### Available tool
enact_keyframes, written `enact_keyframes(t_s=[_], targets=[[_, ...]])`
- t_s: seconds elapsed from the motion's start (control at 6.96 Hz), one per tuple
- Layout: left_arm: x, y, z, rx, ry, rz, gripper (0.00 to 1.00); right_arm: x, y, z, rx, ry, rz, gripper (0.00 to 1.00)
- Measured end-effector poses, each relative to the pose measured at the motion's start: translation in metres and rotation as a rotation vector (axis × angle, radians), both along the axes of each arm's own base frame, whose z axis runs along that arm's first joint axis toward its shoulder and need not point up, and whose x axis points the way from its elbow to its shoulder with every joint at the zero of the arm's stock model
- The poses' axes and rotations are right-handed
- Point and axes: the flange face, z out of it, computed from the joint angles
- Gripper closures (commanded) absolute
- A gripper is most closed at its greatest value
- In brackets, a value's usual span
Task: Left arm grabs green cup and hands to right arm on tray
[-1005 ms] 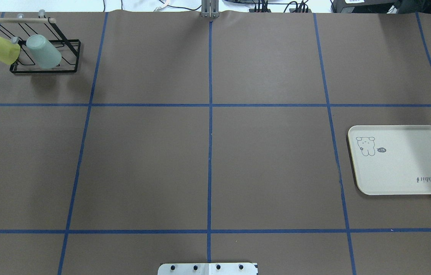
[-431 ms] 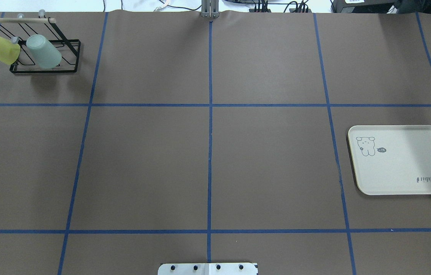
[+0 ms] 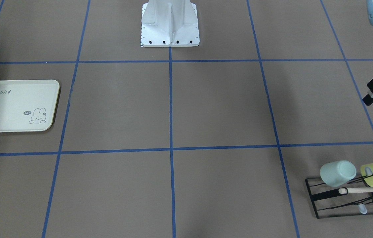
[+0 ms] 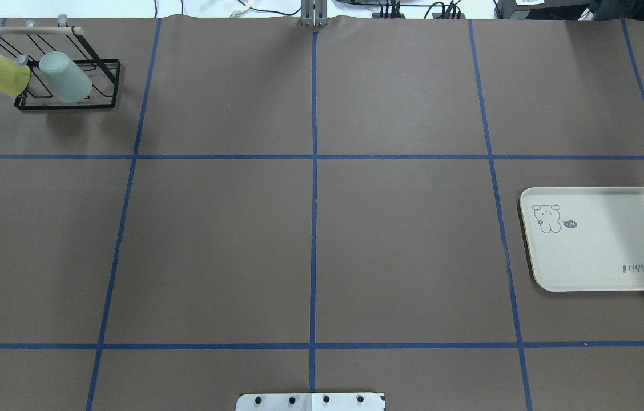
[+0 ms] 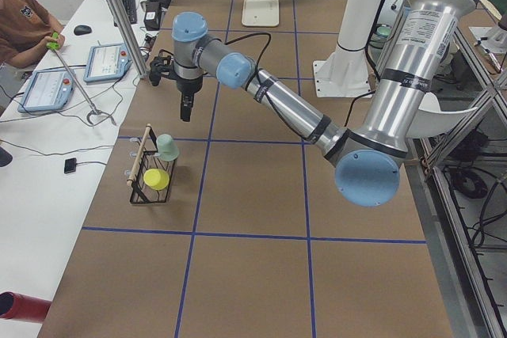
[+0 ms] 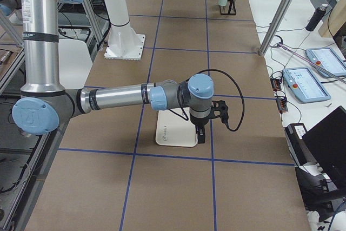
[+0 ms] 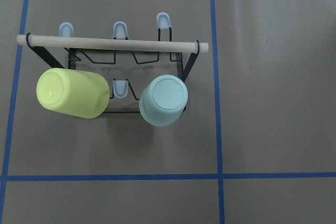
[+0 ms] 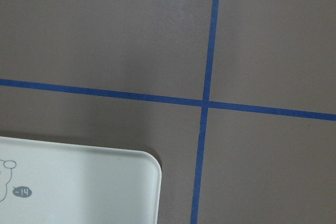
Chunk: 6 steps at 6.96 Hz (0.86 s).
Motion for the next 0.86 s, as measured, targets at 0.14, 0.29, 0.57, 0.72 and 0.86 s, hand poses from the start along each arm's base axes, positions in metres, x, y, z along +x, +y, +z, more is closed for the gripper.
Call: enact_keyframes(t_s=[0.14, 0.29, 0.57, 0.72, 0.86], targets=[[0.013, -0.009, 0.010, -0.013, -0.012, -0.056, 0.00, 0.001, 0.001, -0.003, 0.004, 0.000, 0.002, 0.01], [0.034, -0.019, 0.022, -0.020, -0.020, -0.125, 0.00, 0.002, 0.001, -0.004, 0.005, 0.000, 0.003, 0.01], [0.080, -0.033, 0.047, 0.000, -0.040, -0.264, 0.00, 0.002, 0.002, -0.007, 0.010, 0.000, 0.004, 0.01], [0.102, -0.037, 0.059, 0.026, -0.062, -0.327, 0.00, 0.002, 0.002, -0.009, 0.017, 0.003, 0.005, 0.01], [0.127, -0.040, 0.072, 0.062, -0.078, -0.380, 0.00, 0.003, 0.001, -0.011, 0.024, 0.009, 0.006, 0.01]])
